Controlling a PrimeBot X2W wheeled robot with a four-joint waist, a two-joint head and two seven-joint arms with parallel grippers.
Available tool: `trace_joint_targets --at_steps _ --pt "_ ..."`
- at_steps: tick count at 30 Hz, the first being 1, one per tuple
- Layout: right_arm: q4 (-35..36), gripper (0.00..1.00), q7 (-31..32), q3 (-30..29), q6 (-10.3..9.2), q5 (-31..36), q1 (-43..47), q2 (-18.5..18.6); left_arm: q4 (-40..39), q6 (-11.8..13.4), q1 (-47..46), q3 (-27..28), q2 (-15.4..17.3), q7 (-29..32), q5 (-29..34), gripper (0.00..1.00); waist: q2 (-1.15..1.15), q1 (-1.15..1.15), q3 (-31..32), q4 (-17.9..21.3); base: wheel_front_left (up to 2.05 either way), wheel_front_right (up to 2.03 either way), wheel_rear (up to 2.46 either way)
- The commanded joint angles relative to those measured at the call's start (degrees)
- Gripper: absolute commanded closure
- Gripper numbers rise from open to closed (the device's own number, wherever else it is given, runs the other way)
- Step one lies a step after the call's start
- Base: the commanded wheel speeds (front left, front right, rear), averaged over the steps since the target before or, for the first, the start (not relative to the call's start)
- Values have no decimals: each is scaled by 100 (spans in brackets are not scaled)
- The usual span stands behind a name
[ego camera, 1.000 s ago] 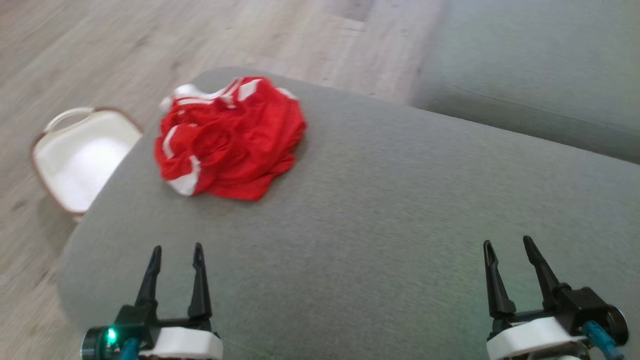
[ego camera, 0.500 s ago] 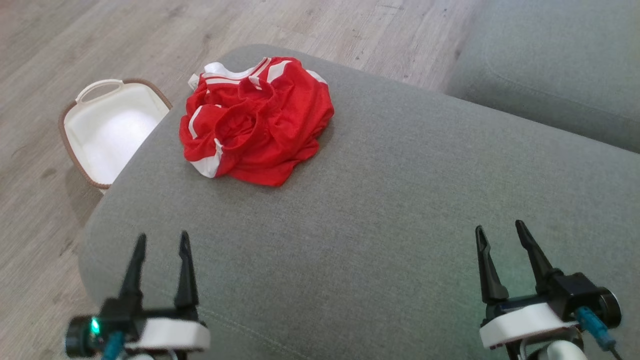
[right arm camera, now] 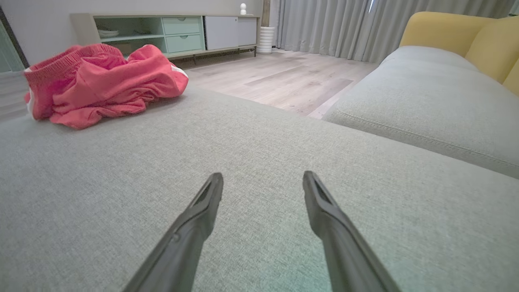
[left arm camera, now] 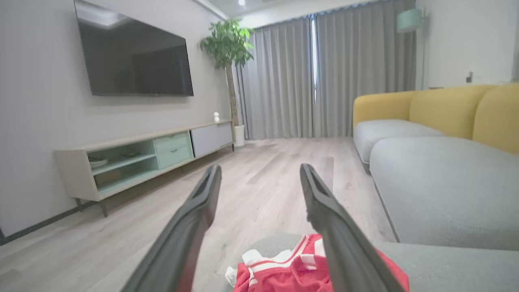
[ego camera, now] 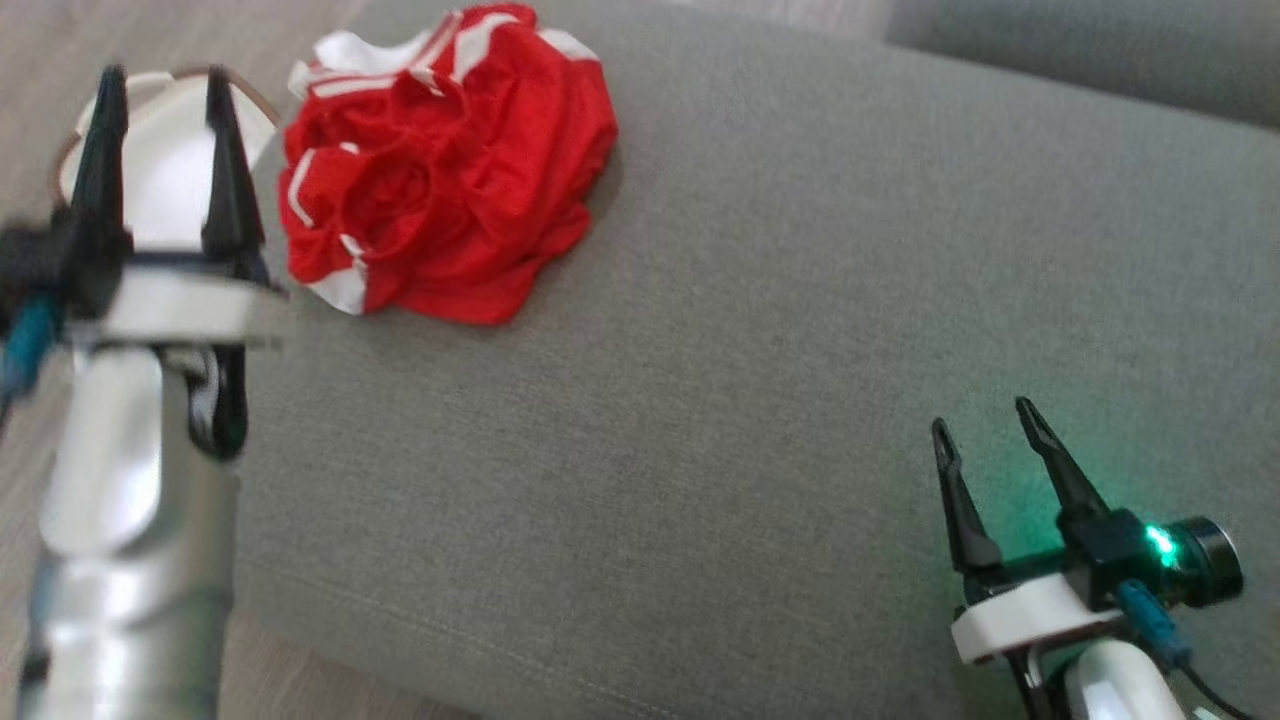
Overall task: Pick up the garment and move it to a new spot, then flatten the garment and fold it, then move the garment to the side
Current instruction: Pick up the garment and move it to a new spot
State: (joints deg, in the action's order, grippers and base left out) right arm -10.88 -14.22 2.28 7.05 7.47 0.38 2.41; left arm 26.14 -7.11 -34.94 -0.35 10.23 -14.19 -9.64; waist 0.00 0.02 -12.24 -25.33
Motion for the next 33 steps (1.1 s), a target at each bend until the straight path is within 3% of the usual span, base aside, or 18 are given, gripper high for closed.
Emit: trace_joint_targets --at_steps 1,9,16,26,28,29,33 --pt "208 0 -78 208 44 163 -240 47 329 -19 -612 60 349 196 -131 0 0 -2 -350 184 0 0 0" --pt "340 0 -78 265 44 399 -339 182 2173 -35 -2054 -458 411 1199 -755 0 0 -2 -811 244 0 0 0" --pt "535 0 -78 438 44 567 -437 362 3485 -36 -2609 -952 403 1529 -1111 0 0 -2 -1279 232 0 0 0" --pt "673 0 -78 672 44 691 -615 386 4036 -37 -2740 -1565 212 1604 -1776 0 0 -2 -1661 242 0 0 0" --pt "664 0 -78 676 44 690 -642 383 4019 -37 -2723 -1697 237 1658 -1958 76 0 -2 -1682 268 0 0 0" --pt "659 0 -78 671 44 688 -658 377 4007 -37 -2716 -1760 272 1664 -2037 100 0 -2 -1686 287 0 0 0" --pt "641 0 -78 669 44 666 -726 339 3920 -37 -2652 -2035 398 1722 -2357 100 0 -2 -1652 375 0 0 0"
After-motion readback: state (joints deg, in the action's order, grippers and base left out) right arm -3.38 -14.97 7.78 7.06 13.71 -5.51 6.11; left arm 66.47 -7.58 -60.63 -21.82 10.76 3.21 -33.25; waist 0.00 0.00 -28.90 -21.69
